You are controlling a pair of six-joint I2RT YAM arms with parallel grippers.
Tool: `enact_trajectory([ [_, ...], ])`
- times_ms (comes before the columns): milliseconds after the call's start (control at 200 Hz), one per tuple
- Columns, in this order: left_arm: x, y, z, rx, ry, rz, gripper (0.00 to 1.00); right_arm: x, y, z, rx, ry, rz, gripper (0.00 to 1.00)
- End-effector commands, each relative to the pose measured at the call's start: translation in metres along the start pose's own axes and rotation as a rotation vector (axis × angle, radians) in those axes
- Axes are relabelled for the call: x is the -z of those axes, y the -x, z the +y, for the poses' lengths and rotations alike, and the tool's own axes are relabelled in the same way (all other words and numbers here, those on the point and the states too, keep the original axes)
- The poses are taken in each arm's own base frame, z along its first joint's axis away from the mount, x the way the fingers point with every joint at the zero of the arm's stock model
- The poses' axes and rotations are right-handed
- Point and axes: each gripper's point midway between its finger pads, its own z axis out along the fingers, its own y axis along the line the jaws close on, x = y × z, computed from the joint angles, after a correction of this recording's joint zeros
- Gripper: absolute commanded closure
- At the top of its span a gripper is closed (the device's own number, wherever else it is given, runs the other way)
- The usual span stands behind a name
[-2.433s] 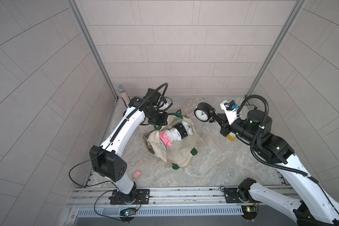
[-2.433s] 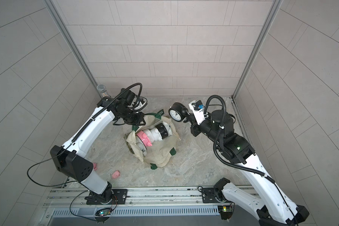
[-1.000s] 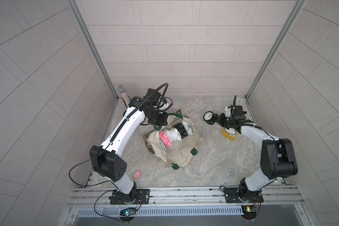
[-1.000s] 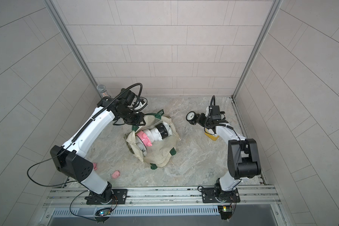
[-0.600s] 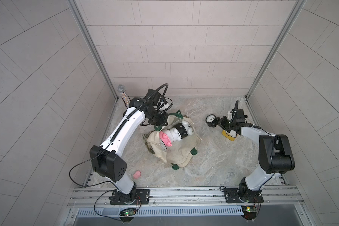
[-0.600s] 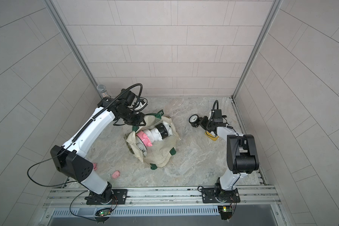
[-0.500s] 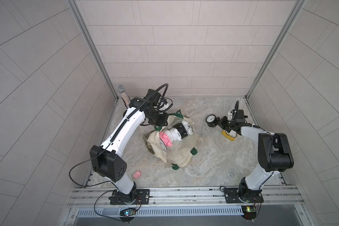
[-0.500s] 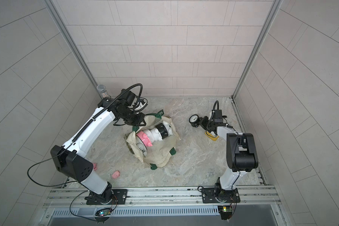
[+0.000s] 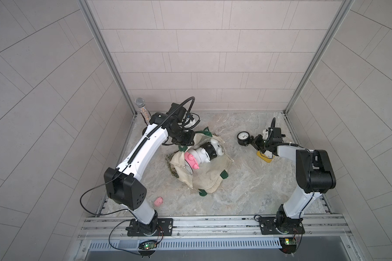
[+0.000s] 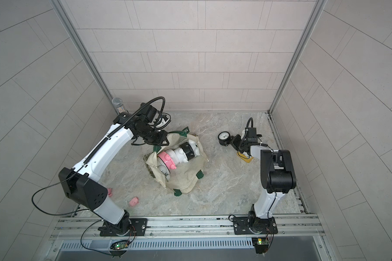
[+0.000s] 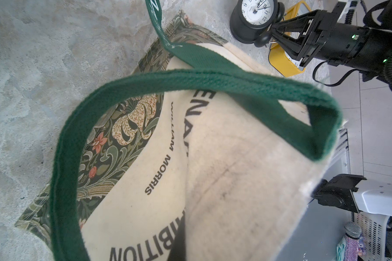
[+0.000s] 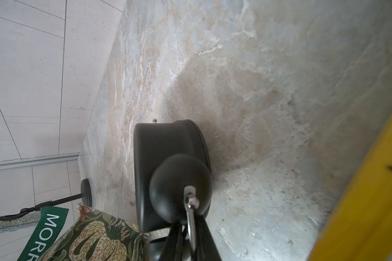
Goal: Take the alarm clock out of the canvas bag
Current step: Place the alarm at the center of the board.
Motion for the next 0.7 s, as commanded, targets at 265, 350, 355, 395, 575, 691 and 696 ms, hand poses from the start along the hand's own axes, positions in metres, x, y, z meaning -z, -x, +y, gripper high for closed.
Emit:
enact_trajectory([
  [265,0.007,-0.003,-0.005,-0.008,-0.021,-0.015,1.00,-0.011,0.001,-0.008,-0.037,0.021,0.001,0.85],
  [350,0.006,-0.004,-0.004,-0.007,-0.019,-0.011,1.00,-0.013,0.000,-0.011,-0.042,0.016,0.005,0.85],
  [355,0.006,-0.004,-0.004,-0.008,-0.018,-0.013,1.00,-0.013,0.000,-0.011,-0.042,0.017,0.005,0.85],
  [395,0.006,-0.004,-0.004,-0.009,-0.019,-0.012,1.00,-0.014,0.000,-0.013,-0.044,0.014,0.008,0.85],
  [575,0.005,-0.004,-0.004,-0.008,-0.022,-0.012,1.00,-0.016,-0.001,-0.014,-0.049,0.013,0.009,0.84],
  [691,0.005,-0.004,-0.004,-0.006,-0.024,-0.009,1.00,-0.016,-0.001,-0.016,-0.051,0.010,0.011,0.81],
  [696,0.004,-0.005,-0.004,-0.006,-0.024,-0.008,1.00,-0.016,-0.001,-0.016,-0.050,0.010,0.010,0.81],
])
